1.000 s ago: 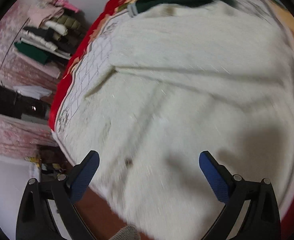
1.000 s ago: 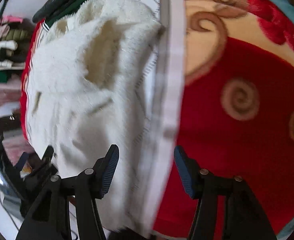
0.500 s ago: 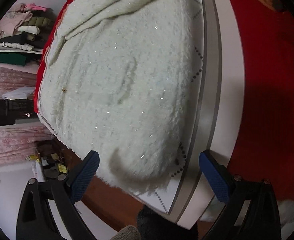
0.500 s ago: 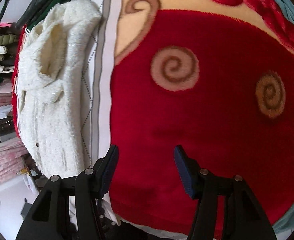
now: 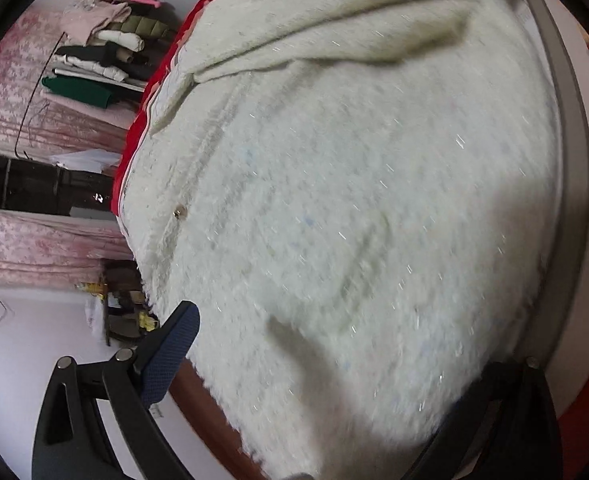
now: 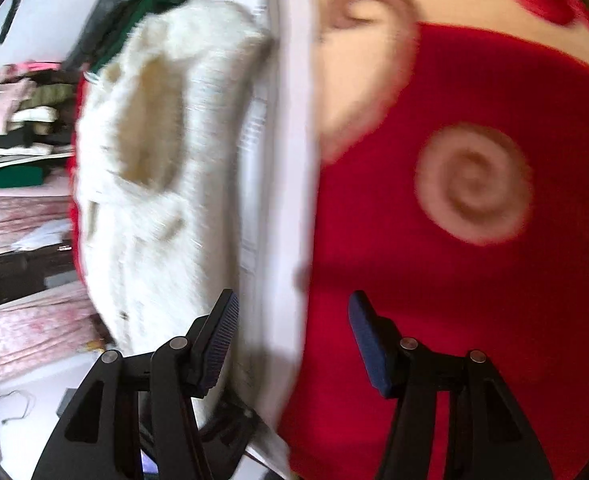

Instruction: Fold large clothes

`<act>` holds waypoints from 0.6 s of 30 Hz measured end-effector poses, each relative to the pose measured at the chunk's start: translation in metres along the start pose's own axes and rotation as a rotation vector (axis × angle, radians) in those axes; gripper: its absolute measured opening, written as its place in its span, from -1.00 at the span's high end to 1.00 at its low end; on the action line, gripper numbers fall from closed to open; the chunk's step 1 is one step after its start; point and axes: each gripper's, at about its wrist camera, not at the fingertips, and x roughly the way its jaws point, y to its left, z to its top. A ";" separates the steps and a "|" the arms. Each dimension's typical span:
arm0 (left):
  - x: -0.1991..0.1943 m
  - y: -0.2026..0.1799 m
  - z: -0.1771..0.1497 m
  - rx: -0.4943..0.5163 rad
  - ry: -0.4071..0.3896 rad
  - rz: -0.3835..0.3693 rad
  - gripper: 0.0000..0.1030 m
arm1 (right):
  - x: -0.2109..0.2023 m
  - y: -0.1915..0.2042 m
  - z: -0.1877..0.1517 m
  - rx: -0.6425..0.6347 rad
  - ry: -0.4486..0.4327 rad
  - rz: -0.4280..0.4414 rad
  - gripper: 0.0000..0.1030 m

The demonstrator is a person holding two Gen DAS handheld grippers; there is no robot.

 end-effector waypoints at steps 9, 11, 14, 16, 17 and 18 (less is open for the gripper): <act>-0.006 0.031 0.017 -0.067 -0.018 -0.121 0.74 | 0.044 0.023 0.038 0.085 -0.127 0.268 -0.43; -0.008 0.035 0.022 -0.066 -0.012 -0.143 0.74 | 0.054 0.024 0.046 0.122 -0.130 0.327 -0.43; -0.010 0.043 0.027 -0.055 -0.015 -0.160 0.75 | 0.070 0.021 0.057 0.196 -0.112 0.418 -0.42; -0.012 0.049 0.031 -0.043 -0.027 -0.170 0.75 | 0.074 0.026 0.062 0.219 -0.132 0.461 0.08; -0.013 0.054 0.033 -0.040 -0.033 -0.178 0.76 | 0.073 0.030 0.064 0.214 -0.141 0.443 0.59; -0.015 0.059 0.036 -0.038 -0.037 -0.196 0.76 | 0.071 0.037 0.065 0.207 -0.156 0.419 0.59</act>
